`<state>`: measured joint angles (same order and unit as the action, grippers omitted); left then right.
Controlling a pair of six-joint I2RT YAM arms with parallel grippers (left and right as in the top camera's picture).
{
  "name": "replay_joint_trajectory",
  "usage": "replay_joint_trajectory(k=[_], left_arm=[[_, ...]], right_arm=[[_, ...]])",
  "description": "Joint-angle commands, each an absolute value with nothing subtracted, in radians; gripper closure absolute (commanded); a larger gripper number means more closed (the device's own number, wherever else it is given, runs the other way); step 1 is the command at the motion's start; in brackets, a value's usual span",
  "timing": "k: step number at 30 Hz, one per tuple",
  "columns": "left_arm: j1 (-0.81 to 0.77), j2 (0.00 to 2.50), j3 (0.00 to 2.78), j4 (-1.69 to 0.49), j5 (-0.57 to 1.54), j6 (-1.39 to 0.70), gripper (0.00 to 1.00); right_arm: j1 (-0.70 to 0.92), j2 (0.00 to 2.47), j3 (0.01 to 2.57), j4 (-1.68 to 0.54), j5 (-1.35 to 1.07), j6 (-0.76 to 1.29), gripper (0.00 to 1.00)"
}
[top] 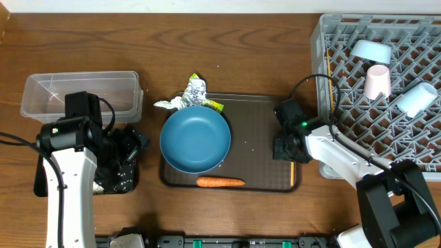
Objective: Sort waste into correct bins and load items into the dishwasher rack
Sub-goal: 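Grasp the second chopstick with the right gripper, then carry the second chopstick into the rack's left side and release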
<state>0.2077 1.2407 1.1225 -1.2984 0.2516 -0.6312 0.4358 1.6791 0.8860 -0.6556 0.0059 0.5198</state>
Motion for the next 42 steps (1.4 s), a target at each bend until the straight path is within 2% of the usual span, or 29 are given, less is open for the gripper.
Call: replay_joint_trajectory(k=[1,3,8,15,21,27,42], left_arm=[[0.213,1.24,1.134,-1.301,0.242,-0.625,0.0],[0.213,1.24,1.134,-1.301,0.242,-0.625,0.0],[0.213,1.24,1.134,-1.301,0.242,-0.625,0.0],[0.213,1.24,1.134,-1.301,0.242,-0.625,0.0],[0.213,1.24,1.134,-1.301,0.242,-0.625,0.0],[0.213,1.24,1.134,-1.301,0.242,-0.625,0.0],[0.213,1.24,1.134,-1.301,0.242,-0.625,0.0]], right_arm=[[0.462,1.688,0.862,-0.654,0.008,0.539,0.5],[0.469,1.688,0.862,-0.654,0.008,0.546,0.54],[0.49,1.688,0.862,-0.657,0.007,0.546,0.75],[0.494,1.688,0.863,-0.657,-0.009,0.572,0.88],[0.494,1.687,0.876,-0.663,-0.012,0.572,0.91],[0.494,1.687,0.9,-0.684,-0.02,0.572,0.99],[0.489,1.687,1.023,-0.788,-0.039,0.567,0.99]])
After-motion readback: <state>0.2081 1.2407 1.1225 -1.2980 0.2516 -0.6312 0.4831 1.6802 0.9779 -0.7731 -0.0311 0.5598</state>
